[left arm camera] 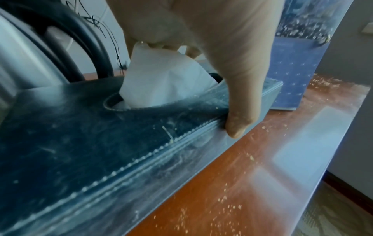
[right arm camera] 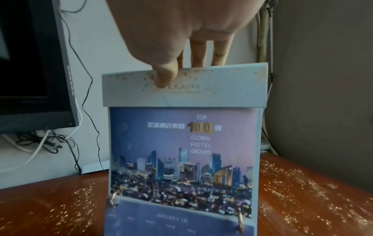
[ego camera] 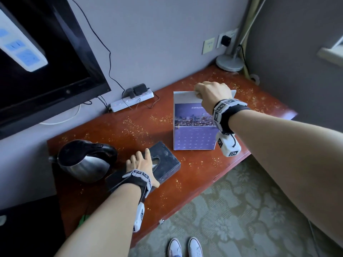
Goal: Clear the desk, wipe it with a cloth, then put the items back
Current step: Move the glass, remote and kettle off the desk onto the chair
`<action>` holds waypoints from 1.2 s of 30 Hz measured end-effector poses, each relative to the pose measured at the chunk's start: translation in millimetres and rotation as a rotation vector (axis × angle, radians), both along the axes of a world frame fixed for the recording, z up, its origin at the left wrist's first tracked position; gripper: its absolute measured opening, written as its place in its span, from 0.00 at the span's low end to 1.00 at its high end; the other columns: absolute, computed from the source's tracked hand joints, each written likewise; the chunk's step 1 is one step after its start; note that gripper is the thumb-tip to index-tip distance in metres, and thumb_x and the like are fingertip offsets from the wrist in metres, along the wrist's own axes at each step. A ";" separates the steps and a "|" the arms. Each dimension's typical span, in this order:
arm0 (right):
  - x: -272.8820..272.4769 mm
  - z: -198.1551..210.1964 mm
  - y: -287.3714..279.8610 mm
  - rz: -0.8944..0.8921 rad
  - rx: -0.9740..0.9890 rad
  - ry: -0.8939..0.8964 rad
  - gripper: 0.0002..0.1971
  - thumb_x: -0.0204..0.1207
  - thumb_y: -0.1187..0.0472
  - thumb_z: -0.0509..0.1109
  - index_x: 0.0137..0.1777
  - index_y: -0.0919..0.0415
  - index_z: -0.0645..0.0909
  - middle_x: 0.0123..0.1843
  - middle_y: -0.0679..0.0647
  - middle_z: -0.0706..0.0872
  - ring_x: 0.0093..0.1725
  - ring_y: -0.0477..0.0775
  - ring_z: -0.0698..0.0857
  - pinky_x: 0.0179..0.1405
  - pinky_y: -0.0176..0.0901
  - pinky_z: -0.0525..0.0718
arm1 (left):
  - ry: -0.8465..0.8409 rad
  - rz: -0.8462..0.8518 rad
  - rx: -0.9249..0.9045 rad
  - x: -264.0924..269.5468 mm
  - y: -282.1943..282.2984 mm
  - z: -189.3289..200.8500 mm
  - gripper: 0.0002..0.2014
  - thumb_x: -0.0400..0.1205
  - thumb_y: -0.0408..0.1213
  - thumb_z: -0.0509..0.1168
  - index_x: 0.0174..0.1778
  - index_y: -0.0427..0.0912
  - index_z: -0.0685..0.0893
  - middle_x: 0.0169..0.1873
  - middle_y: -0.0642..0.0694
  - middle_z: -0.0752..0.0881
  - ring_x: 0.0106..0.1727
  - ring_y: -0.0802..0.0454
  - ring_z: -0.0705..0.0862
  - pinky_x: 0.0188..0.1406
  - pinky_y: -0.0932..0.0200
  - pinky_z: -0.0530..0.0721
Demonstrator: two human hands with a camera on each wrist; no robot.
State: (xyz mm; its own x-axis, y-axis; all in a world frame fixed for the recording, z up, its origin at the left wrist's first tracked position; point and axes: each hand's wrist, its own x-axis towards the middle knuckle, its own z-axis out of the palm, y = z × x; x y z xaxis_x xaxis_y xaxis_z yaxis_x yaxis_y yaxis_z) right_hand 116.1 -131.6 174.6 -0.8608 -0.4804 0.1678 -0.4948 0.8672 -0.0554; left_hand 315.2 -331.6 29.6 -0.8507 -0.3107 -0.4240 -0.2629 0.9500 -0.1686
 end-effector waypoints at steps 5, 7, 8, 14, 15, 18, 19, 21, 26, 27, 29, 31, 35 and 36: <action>21.0 39.6 5.7 -0.036 0.004 0.039 0.11 0.79 0.65 0.64 0.57 0.53 0.82 0.57 0.54 0.86 0.57 0.64 0.84 0.44 0.46 0.67 | 0.045 -0.034 -0.012 -7.0 5.6 38.9 0.69 0.54 0.66 0.79 0.86 0.44 0.48 0.74 0.37 0.68 0.72 0.39 0.71 0.68 0.44 0.69; 31.5 64.1 8.5 -0.070 0.008 0.035 0.10 0.78 0.66 0.64 0.54 0.53 0.81 0.56 0.55 0.87 0.54 0.65 0.84 0.42 0.46 0.68 | 0.063 -0.049 -0.017 -6.4 8.1 54.2 0.70 0.53 0.66 0.79 0.86 0.44 0.48 0.73 0.37 0.69 0.72 0.40 0.71 0.68 0.45 0.69; 37.2 76.3 10.4 -0.087 0.008 0.034 0.09 0.77 0.67 0.64 0.50 0.52 0.79 0.55 0.55 0.87 0.51 0.65 0.84 0.41 0.46 0.69 | 0.069 -0.056 -0.018 -5.5 9.2 61.9 0.70 0.53 0.67 0.79 0.86 0.44 0.49 0.73 0.37 0.69 0.73 0.39 0.71 0.69 0.44 0.69; 82.8 128.5 25.4 -0.168 0.003 0.057 0.12 0.75 0.69 0.63 0.49 0.50 0.80 0.55 0.56 0.87 0.50 0.64 0.85 0.44 0.44 0.75 | 0.109 -0.126 -0.016 10.1 19.8 109.0 0.68 0.52 0.67 0.78 0.84 0.43 0.52 0.74 0.38 0.70 0.74 0.38 0.72 0.71 0.43 0.68; 92.5 134.1 28.2 -0.179 0.007 0.064 0.12 0.76 0.68 0.63 0.51 0.51 0.82 0.55 0.56 0.87 0.50 0.64 0.84 0.45 0.45 0.76 | 0.121 -0.139 -0.021 15.4 22.0 116.7 0.67 0.52 0.67 0.78 0.83 0.43 0.54 0.73 0.38 0.70 0.74 0.38 0.72 0.71 0.42 0.68; 117.4 150.6 35.4 -0.200 0.012 0.101 0.11 0.76 0.67 0.64 0.51 0.52 0.82 0.54 0.57 0.87 0.48 0.64 0.83 0.44 0.45 0.75 | 0.145 -0.152 -0.029 32.4 27.2 136.4 0.67 0.53 0.66 0.79 0.83 0.44 0.54 0.74 0.38 0.70 0.75 0.38 0.71 0.73 0.41 0.67; 126.3 155.9 37.4 -0.203 0.013 0.113 0.10 0.76 0.67 0.65 0.51 0.52 0.82 0.54 0.57 0.86 0.48 0.65 0.83 0.44 0.45 0.75 | 0.157 -0.154 -0.035 39.1 28.7 143.0 0.67 0.52 0.67 0.79 0.83 0.44 0.54 0.74 0.38 0.69 0.75 0.38 0.71 0.74 0.41 0.67; 145.5 165.3 40.8 -0.207 0.017 0.124 0.09 0.75 0.67 0.65 0.49 0.52 0.82 0.52 0.58 0.86 0.45 0.64 0.81 0.44 0.45 0.76 | 0.186 -0.147 -0.041 54.7 31.5 154.5 0.68 0.52 0.66 0.79 0.84 0.43 0.53 0.75 0.38 0.69 0.76 0.37 0.70 0.75 0.40 0.66; 201.6 172.7 42.4 -0.178 0.042 0.143 0.09 0.78 0.64 0.64 0.51 0.55 0.84 0.52 0.59 0.87 0.48 0.66 0.85 0.44 0.45 0.77 | 0.234 -0.119 -0.037 112.6 35.3 173.5 0.68 0.53 0.66 0.79 0.84 0.44 0.53 0.77 0.38 0.68 0.78 0.36 0.68 0.77 0.37 0.65; 215.3 172.2 41.4 -0.163 0.048 0.145 0.09 0.78 0.64 0.64 0.51 0.55 0.84 0.51 0.59 0.87 0.48 0.66 0.85 0.44 0.45 0.76 | 0.242 -0.115 -0.040 127.7 35.7 176.1 0.68 0.52 0.66 0.79 0.84 0.44 0.53 0.76 0.38 0.68 0.77 0.36 0.69 0.76 0.37 0.66; 242.3 171.0 38.1 -0.139 0.049 0.141 0.08 0.78 0.65 0.64 0.51 0.57 0.84 0.51 0.60 0.86 0.48 0.66 0.85 0.44 0.46 0.76 | 0.255 -0.105 -0.044 159.2 35.3 179.6 0.67 0.51 0.67 0.78 0.83 0.44 0.55 0.75 0.38 0.69 0.76 0.36 0.70 0.74 0.37 0.67; 268.2 168.9 32.1 -0.122 0.043 0.127 0.08 0.77 0.65 0.64 0.51 0.58 0.84 0.51 0.61 0.86 0.48 0.66 0.86 0.44 0.46 0.78 | 0.266 -0.089 -0.054 190.9 32.6 182.6 0.66 0.52 0.67 0.78 0.82 0.43 0.56 0.75 0.37 0.69 0.76 0.35 0.70 0.74 0.38 0.68; 316.2 162.1 6.0 -0.057 0.070 0.107 0.08 0.80 0.62 0.65 0.54 0.60 0.84 0.51 0.62 0.86 0.49 0.67 0.86 0.43 0.47 0.77 | 0.224 -0.033 -0.052 253.6 16.5 186.0 0.66 0.55 0.65 0.78 0.84 0.44 0.52 0.79 0.35 0.62 0.80 0.34 0.64 0.74 0.37 0.67; 327.4 161.9 -4.2 -0.035 0.075 0.105 0.09 0.81 0.61 0.65 0.55 0.60 0.84 0.51 0.62 0.86 0.49 0.68 0.86 0.42 0.47 0.76 | 0.214 -0.016 -0.054 268.7 9.4 185.4 0.67 0.55 0.65 0.78 0.85 0.44 0.51 0.80 0.35 0.62 0.80 0.34 0.64 0.74 0.37 0.67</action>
State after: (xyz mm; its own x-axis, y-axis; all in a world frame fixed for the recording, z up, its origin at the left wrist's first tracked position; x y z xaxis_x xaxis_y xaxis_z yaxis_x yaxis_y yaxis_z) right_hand 443.5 -135.8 336.5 -0.8568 -0.4651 0.2225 -0.4640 0.8838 0.0606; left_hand 583.9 -322.2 215.0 -0.9245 -0.3137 -0.2168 -0.2830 0.9455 -0.1611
